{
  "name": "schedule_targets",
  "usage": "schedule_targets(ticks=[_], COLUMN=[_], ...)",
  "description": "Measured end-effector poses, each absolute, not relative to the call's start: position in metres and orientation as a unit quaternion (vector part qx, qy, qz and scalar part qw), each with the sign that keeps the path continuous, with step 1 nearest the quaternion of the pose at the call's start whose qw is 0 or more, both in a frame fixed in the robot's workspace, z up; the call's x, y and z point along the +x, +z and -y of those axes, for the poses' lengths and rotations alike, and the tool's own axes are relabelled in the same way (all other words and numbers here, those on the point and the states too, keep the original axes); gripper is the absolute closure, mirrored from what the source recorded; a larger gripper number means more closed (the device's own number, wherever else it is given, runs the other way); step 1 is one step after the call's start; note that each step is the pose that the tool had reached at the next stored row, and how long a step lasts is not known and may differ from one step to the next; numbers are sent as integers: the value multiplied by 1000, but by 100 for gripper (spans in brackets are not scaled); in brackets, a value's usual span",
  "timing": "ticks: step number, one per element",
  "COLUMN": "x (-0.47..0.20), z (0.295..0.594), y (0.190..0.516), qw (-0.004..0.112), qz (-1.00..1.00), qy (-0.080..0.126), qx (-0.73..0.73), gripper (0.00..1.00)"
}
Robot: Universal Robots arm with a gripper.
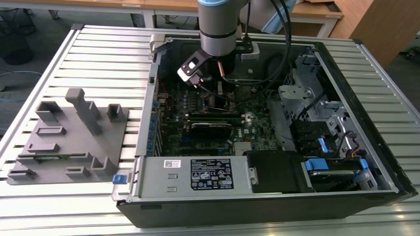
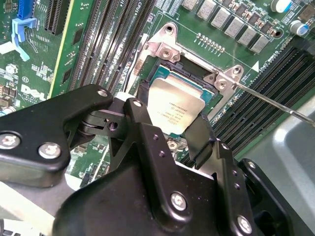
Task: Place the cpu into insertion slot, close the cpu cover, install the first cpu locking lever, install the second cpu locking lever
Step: 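Place the cpu into insertion slot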
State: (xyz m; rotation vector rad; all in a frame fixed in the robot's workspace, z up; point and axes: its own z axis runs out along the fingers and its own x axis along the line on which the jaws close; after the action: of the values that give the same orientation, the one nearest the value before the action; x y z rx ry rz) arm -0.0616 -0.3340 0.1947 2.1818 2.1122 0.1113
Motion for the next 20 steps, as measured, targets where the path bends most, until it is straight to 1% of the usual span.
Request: schedule_targets(ticks=[20], x=[-62], z=[334], y=[192], qw=[51], qz=[-694], qy=[37], qx=[717], gripper=[46])
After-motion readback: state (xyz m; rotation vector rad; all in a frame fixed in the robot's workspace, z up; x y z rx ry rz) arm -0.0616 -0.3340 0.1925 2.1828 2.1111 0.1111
